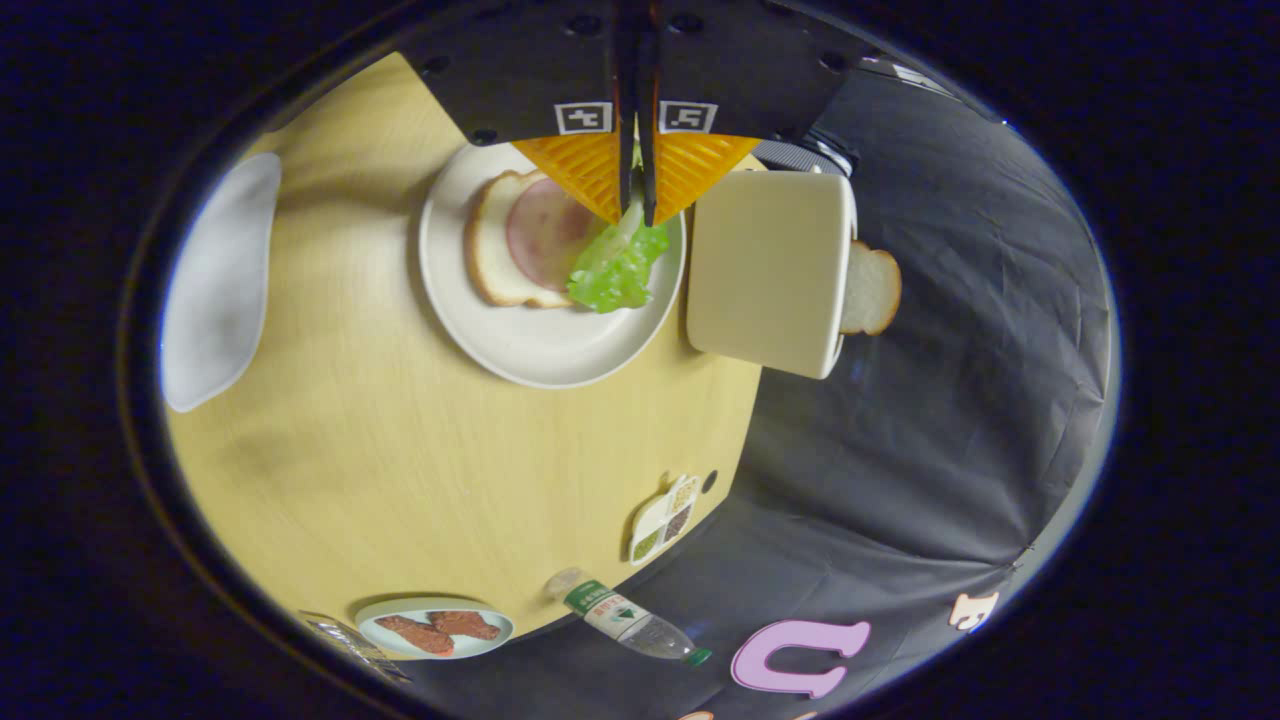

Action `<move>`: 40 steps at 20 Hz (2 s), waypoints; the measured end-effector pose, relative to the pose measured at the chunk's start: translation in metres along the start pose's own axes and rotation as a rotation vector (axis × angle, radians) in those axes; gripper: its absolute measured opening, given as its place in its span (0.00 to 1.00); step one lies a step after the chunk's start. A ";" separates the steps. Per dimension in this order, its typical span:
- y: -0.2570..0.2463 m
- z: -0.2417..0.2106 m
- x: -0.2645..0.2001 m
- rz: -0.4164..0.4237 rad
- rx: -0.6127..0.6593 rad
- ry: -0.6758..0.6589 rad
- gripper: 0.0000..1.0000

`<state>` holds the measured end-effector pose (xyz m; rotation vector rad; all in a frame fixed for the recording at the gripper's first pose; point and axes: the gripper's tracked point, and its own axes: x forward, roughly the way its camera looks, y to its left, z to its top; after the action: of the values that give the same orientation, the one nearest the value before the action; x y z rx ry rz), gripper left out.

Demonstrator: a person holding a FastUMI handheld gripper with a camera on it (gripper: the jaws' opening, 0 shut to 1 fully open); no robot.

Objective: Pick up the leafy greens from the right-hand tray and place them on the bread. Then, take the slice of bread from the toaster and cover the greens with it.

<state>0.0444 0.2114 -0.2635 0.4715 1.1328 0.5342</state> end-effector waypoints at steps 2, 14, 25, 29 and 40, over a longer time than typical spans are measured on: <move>-0.013 0.004 -0.001 -0.045 -0.012 -0.015 0.03; -0.045 0.009 -0.005 -0.208 -0.100 -0.034 0.10; -0.031 0.007 -0.042 -0.251 -0.202 -0.004 0.77; -0.014 0.006 -0.052 -0.242 -0.126 0.014 1.00; 0.103 0.046 -0.052 -0.128 -0.104 0.021 0.99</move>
<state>0.0539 0.2559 -0.1480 0.3023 1.1408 0.4844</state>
